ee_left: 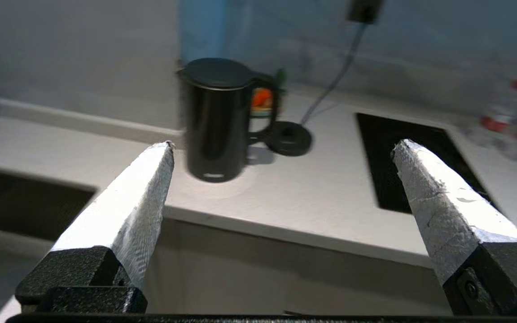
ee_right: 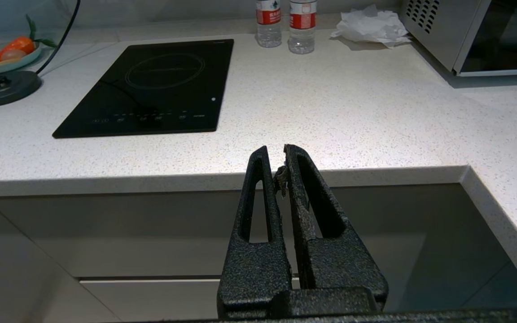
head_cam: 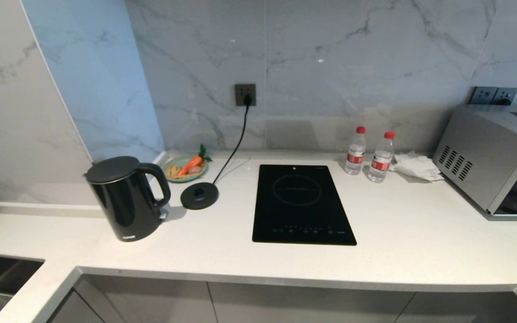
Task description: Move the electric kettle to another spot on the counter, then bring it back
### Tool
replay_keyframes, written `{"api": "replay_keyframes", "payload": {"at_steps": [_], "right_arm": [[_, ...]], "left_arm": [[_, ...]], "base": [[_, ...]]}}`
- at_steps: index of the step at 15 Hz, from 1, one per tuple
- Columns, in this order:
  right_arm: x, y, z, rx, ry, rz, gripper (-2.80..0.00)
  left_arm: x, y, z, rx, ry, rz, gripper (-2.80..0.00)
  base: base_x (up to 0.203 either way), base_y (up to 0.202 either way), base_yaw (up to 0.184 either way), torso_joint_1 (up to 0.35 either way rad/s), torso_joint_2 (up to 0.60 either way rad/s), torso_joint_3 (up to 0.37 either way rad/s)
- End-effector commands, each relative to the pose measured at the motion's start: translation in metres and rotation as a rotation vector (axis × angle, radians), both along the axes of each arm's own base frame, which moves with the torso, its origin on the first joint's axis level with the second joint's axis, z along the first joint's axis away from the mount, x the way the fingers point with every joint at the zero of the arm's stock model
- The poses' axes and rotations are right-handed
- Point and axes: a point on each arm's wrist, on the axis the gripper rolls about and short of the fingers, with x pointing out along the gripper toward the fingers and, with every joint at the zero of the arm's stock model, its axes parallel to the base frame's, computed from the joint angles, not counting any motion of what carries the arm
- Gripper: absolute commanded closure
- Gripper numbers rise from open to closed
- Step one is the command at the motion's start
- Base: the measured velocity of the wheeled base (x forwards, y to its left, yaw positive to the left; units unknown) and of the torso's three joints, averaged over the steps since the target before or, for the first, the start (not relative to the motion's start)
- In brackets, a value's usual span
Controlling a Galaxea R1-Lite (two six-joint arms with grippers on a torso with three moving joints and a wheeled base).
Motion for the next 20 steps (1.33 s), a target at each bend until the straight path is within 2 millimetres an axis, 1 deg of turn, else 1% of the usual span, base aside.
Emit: {"api": "replay_keyframes", "payload": {"at_steps": [1,3,4,5,6,8,9,10,19,20], "right_arm": [[0.0,0.0,0.0,0.0,-0.001,0.0,0.0],[0.0,0.0,0.0,0.0,-0.001,0.0,0.0],[0.0,0.0,0.0,0.0,-0.001,0.0,0.0],[0.0,0.0,0.0,0.0,-0.001,0.0,0.0],[0.0,0.0,0.0,0.0,-0.001,0.0,0.0],[0.0,0.0,0.0,0.0,-0.001,0.0,0.0],[0.0,0.0,0.0,0.0,-0.001,0.0,0.0],[0.0,0.0,0.0,0.0,-0.001,0.0,0.0],[0.0,0.0,0.0,0.0,-0.001,0.0,0.0],[0.0,0.0,0.0,0.0,-0.001,0.0,0.0]], "left_arm": [[-0.011,0.003,-0.002,-0.019,-0.021,-0.132,-2.8],[-0.016,0.003,-0.014,-0.006,-0.015,-0.134,-2.8],[-0.021,0.002,-0.025,0.024,-0.026,-0.124,-2.8],[-0.024,0.002,-0.044,0.079,-0.019,-0.115,-2.8],[-0.02,0.002,-0.069,0.14,0.019,-0.106,-2.8],[-0.005,0.002,-0.111,0.212,0.154,-0.073,-2.8],[0.001,0.003,-0.128,0.22,0.204,-0.07,-2.8],[0.004,0.003,-0.134,0.206,0.197,-0.071,-2.8],[0.005,0.003,-0.135,0.176,0.19,-0.076,-2.8],[0.005,0.003,-0.135,0.176,0.19,-0.076,-2.8]], "base": [[0.0,0.0,0.0,0.0,0.0,0.0],[0.0,0.0,0.0,0.0,0.0,0.0],[0.0,0.0,0.0,0.0,0.0,0.0],[0.0,0.0,0.0,0.0,0.0,0.0],[0.0,0.0,0.0,0.0,0.0,0.0],[0.0,0.0,0.0,0.0,0.0,0.0],[0.0,0.0,0.0,0.0,0.0,0.0],[0.0,0.0,0.0,0.0,0.0,0.0],[0.0,0.0,0.0,0.0,0.0,0.0],[0.141,0.0,-0.001,-0.01,-0.01,0.005]]}}
